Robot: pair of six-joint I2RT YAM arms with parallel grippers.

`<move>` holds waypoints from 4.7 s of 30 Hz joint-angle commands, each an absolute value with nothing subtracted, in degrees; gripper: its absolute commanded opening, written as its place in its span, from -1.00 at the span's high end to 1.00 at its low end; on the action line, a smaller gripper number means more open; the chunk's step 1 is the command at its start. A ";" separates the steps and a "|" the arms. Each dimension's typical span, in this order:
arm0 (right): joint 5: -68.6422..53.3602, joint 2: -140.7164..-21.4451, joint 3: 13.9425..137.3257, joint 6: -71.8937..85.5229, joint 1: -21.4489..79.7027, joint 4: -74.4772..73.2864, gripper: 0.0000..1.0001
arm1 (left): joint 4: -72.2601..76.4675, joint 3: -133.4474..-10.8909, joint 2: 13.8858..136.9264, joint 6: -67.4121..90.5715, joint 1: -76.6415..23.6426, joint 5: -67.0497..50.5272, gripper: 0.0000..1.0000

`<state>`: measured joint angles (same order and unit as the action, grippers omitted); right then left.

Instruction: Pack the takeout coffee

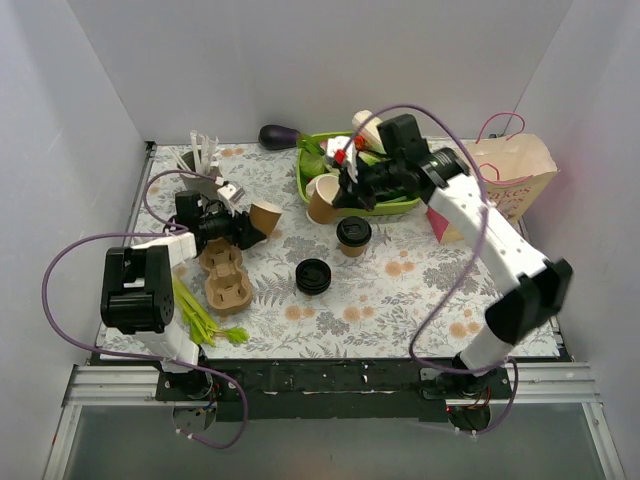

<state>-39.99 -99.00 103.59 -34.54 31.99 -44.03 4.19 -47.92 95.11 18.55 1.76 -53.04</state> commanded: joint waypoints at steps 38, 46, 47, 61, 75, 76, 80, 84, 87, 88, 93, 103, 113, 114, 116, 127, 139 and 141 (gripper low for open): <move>-20.92 -74.44 68.12 -53.88 34.98 -53.00 0.97 | 21.11 -63.80 114.25 15.29 -10.99 -50.27 -0.50; -21.18 -75.94 67.68 -52.91 34.98 -52.38 0.97 | 16.89 -65.65 114.52 16.26 -11.07 -48.26 -0.53; -21.18 -76.29 67.68 -53.08 34.98 -52.64 0.97 | 16.18 -65.65 114.35 16.17 -10.99 -47.64 -0.53; -21.27 -74.36 58.10 -54.58 35.77 -39.57 0.97 | 10.38 -62.49 108.73 15.20 -10.90 -43.51 -0.96; -22.24 -72.07 55.98 -55.64 37.53 -43.40 0.27 | 1.41 -52.39 90.98 18.72 -10.37 -37.79 -0.97; -22.32 -71.37 56.94 -55.20 37.53 -43.85 0.22 | 0.36 -52.03 88.10 19.07 -10.37 -37.88 -0.96; -22.85 -68.91 60.02 -53.35 37.53 -44.91 0.07 | -6.57 -52.12 81.14 17.07 -10.28 -41.91 -0.96; -22.42 -68.82 62.14 -50.29 37.44 -44.83 0.05 | -23.24 -57.71 77.87 1.93 -10.55 -54.03 -0.84; -21.71 -68.91 62.84 -45.73 36.48 -42.99 0.05 | -45.82 -67.71 83.21 -16.09 -12.47 -57.92 -0.68; -22.06 -68.82 62.84 -44.22 35.78 -42.02 0.05 | -56.06 -69.94 85.41 -20.78 -13.18 -56.88 -0.62; -24.87 -70.40 66.08 -34.21 29.98 -36.74 0.00 | -66.62 -77.17 93.95 -29.26 -18.01 -52.83 -0.33; -26.10 -70.58 67.51 -22.24 21.80 -33.66 -0.08 | -46.68 -70.23 94.92 -18.28 -31.64 -42.89 -0.03; -26.81 -68.12 63.37 -21.88 19.51 -33.22 -0.07 | -43.33 -67.59 97.64 -17.66 -35.86 -38.32 0.06; -26.63 -68.12 63.20 -21.88 19.51 -33.22 -0.08 | -43.42 -67.15 97.73 -17.93 -35.95 -38.32 0.06; -26.28 -68.12 62.84 -21.97 19.25 -33.14 -0.08 | -44.29 -66.89 98.17 -19.24 -36.12 -38.76 0.06; -26.63 -68.64 62.23 -21.71 18.46 -32.43 -0.06 | -41.84 -65.57 98.26 -18.28 -36.56 -36.83 0.32; -25.93 -70.22 60.47 -25.04 17.67 -33.13 -0.02 | -43.95 -68.20 94.84 -11.35 -36.30 -39.28 0.74; -24.88 -71.27 60.38 -25.92 17.32 -33.05 -0.01 | -43.34 -68.12 93.17 -9.33 -36.30 -39.90 0.75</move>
<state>-25.74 -69.82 61.08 -23.57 18.31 -34.24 -43.46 -66.39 98.43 -13.34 -36.23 -37.06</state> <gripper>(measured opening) 0.512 0.141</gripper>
